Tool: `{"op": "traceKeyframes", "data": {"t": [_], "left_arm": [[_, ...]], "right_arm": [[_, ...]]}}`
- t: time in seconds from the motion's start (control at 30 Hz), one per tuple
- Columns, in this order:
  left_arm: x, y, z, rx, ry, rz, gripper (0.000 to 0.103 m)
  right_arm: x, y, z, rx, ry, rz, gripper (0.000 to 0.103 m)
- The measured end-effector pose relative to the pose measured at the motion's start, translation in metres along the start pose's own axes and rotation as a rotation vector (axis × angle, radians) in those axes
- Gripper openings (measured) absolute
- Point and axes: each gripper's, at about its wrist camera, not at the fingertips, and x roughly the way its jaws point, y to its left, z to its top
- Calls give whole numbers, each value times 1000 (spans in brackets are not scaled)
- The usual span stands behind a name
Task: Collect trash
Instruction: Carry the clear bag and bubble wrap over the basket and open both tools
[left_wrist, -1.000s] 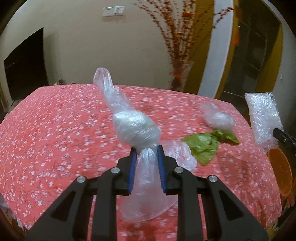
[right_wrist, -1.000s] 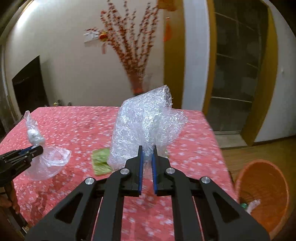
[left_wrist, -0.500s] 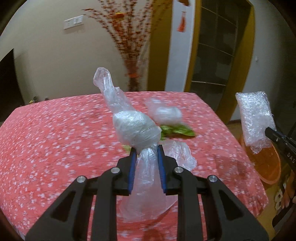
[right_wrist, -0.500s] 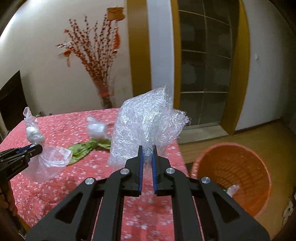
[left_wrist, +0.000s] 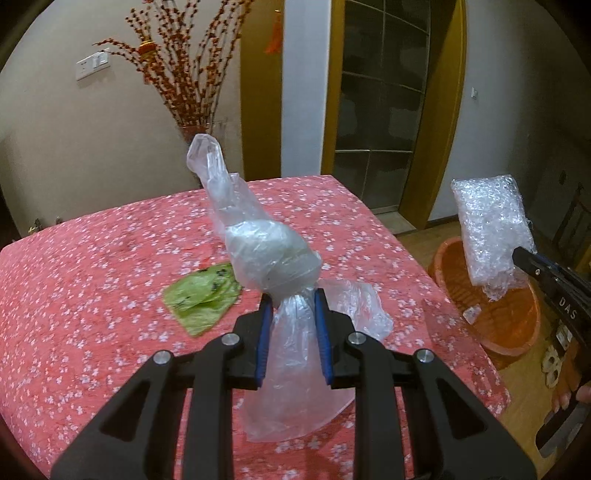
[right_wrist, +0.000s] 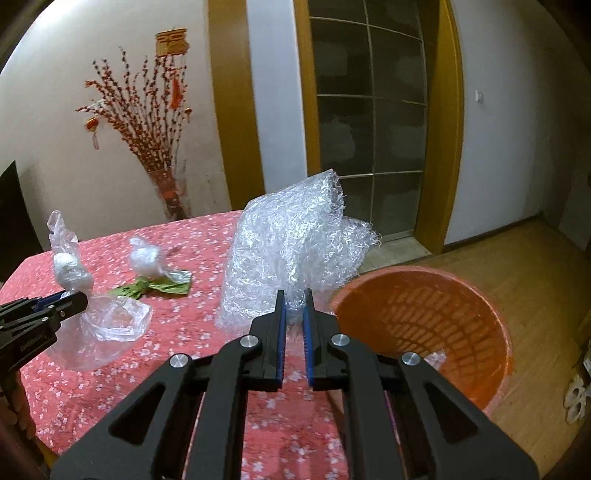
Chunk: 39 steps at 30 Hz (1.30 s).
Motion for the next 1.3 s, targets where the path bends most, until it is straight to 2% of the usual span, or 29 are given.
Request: {"op": "traceKeyframes", "data": {"t": [0.7, 1.3], "left_arm": [[29, -80, -5, 103, 45, -92, 23], [61, -166, -2, 149, 100, -257, 23]], "right_arm": [[-3, -65, -22, 97, 40, -102, 8], [-6, -121, -37, 179, 52, -188, 8]]}}
